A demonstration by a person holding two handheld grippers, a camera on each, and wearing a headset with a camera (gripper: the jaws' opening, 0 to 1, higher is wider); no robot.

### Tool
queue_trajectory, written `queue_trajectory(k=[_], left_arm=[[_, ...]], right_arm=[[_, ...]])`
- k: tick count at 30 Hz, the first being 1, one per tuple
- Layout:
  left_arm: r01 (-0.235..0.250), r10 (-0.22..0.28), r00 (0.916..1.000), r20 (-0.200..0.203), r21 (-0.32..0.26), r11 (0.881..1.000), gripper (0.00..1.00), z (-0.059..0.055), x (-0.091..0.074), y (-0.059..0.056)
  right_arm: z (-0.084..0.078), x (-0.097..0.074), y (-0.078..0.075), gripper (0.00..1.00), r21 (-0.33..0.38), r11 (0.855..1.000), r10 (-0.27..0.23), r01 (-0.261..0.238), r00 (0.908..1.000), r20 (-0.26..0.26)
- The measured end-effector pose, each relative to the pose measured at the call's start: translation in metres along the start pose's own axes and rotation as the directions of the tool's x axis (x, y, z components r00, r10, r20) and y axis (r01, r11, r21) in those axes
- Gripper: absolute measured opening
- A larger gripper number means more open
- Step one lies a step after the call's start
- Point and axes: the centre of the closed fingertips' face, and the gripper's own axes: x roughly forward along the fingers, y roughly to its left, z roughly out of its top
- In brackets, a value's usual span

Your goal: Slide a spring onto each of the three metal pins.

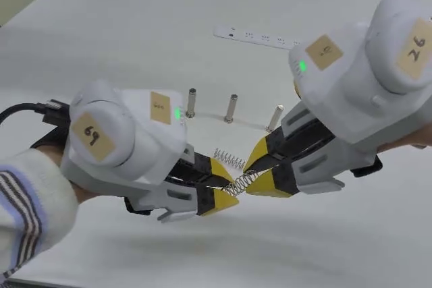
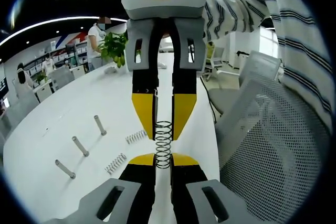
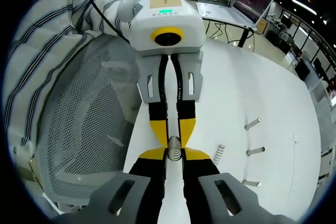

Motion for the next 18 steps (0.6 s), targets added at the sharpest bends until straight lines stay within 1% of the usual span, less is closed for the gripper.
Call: queue_trajectory(k=[1, 3, 8, 11, 13, 17, 18], left_arm=[[0.000, 0.000, 1.0000, 0.008, -0.007, 1.000, 0.02, 0.0017, -0.0001, 0.0000], [-0.003, 0.003, 1.0000, 0.009, -0.007, 1.000, 0.02, 0.0021, -0.0005, 0.0007], [-0.006, 0.006, 0.9998, 0.020, -0.012, 1.000, 0.02, 0.0042, -0.0015, 0.0016], [-0.012, 0.012, 0.9997, 0.019, -0.017, 1.000, 0.02, 0.0036, -0.0019, 0.0027], [-0.017, 0.017, 0.9997, 0.020, -0.017, 1.000, 0.02, 0.0030, -0.0020, 0.0036], [-0.014, 0.015, 0.9998, 0.016, -0.010, 1.000, 0.02, 0.0013, -0.0025, 0.0043], [-0.014, 0.014, 0.9997, 0.017, -0.011, 1.000, 0.02, 0.0011, -0.0024, 0.0042]], right_arm=[[0.0001, 0.0011, -0.0001, 0.08, 0.002, 1.000, 0.000, 0.000, 1.0000, -0.002], [-0.0009, 0.0031, -0.0005, 0.08, -0.009, 1.000, -0.001, 0.001, 0.9999, -0.012], [0.0011, 0.0072, -0.0022, 0.08, -0.013, 1.000, 0.004, -0.004, 0.9999, -0.010], [0.0004, 0.0093, -0.0030, 0.08, -0.016, 1.000, 0.007, -0.007, 0.9999, -0.015], [0.0000, 0.0091, -0.0037, 0.08, -0.032, 0.999, 0.003, -0.004, 0.9997, -0.023], [-0.0005, 0.0107, -0.0037, 0.08, -0.043, 0.999, 0.005, -0.006, 0.9993, -0.037], [-0.0006, 0.0109, -0.0035, 0.08, -0.036, 0.999, 0.007, -0.008, 0.9992, -0.040]])
